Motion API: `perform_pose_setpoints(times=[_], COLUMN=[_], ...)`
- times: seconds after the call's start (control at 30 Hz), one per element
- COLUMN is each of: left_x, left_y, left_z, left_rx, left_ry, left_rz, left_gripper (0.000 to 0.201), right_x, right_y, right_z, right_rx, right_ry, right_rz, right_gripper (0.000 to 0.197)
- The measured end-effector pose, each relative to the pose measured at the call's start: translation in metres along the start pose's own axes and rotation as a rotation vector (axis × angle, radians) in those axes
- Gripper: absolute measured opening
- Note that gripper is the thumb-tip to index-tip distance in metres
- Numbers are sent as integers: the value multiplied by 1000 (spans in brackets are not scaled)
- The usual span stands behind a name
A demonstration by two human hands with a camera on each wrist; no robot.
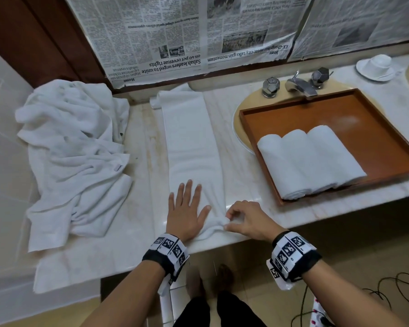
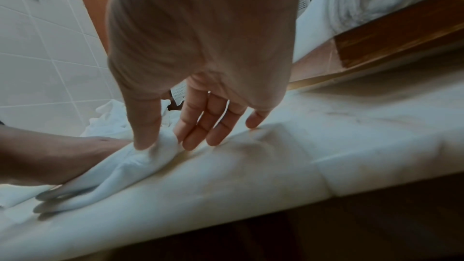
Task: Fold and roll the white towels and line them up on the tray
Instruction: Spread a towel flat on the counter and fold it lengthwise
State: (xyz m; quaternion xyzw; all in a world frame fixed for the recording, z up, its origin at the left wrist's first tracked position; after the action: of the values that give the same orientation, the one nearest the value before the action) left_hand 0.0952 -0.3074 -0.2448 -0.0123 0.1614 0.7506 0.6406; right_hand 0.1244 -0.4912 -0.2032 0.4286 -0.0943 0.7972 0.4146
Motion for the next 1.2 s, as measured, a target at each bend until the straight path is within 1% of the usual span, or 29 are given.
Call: perform_pose_setpoints(times=[0.07, 0.13, 0.27, 0.37, 0.43, 0.57, 0.6, 0.67, 0.7, 0.77, 0.8, 0.83, 0.87, 0.93, 1.0, 1.07, 1.13, 1.2], left_x=[-1, -1, -2, -2, -2, -1, -1, -2, -2, -2, -3, -3, -2, 4, 14, 25, 33, 38], left_y=[0, 0, 2, 3, 3, 3, 4, 4, 5, 5, 6, 7, 9, 12, 15, 20, 26, 30], left_z=[0, 1, 1, 0, 0, -1, 0, 1, 1, 1, 1, 1, 1, 3, 4, 6, 7, 9], left_rx=[11, 14, 21, 34, 43, 42, 36, 28, 30, 42, 47, 46, 41, 38, 36, 45, 57, 57], left_ry=[-1, 3, 13, 14, 13, 6, 11, 24, 32, 50, 52, 52, 55, 43, 2, -21, -12, 6], left_rz=[-3, -5, 4, 16, 20, 14, 13, 9, 8, 4, -5, -17, -28, -32, -18, -8, -5, 1], left_gripper=[90, 90, 84, 81, 81, 80, 80, 79, 79, 79, 79, 78, 77, 74, 71, 69, 69, 67], right_x=[1, 1, -3, -7, -9, -6, -5, 2, 7, 16, 20, 23, 24, 23, 14, 1, -17, -24], right_y=[2, 5, 16, 24, 28, 36, 36, 30, 24, 6, -5, -16, -25, -34, -27, -14, -5, -3], right_z=[-2, -2, -3, -4, -8, -6, -3, 6, 10, 15, 12, 4, -5, -29, -46, -47, -36, -19], right_rx=[8, -21, -115, -169, -158, -91, -84, -115, -164, -256, -283, -271, -236, -92, 27, 79, 71, 10], right_ry=[-97, -146, -126, -79, -106, -190, -192, -166, -131, 31, 123, 198, 272, 430, 567, 630, 637, 627], right_rz=[-40, -61, -95, -110, -138, -178, -178, -136, -89, -9, 24, 60, 82, 123, 140, 106, 13, -59], right_gripper=[22, 22, 31, 34, 34, 37, 35, 21, 14, 3, 15, 29, 40, 55, 59, 60, 62, 63])
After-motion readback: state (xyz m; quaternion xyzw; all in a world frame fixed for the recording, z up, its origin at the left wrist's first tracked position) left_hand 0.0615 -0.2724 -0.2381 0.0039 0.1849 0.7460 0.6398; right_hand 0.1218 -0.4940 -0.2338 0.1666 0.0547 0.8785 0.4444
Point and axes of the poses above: each hand's wrist, its own y-axis away from the middle knuckle, its own z-axis out of the back of the hand, x = y × z, the point moved 8 cm from there along -y, towards the middle knuckle, and after that the axes turned 7 degrees about z, right-handed, at the moved point
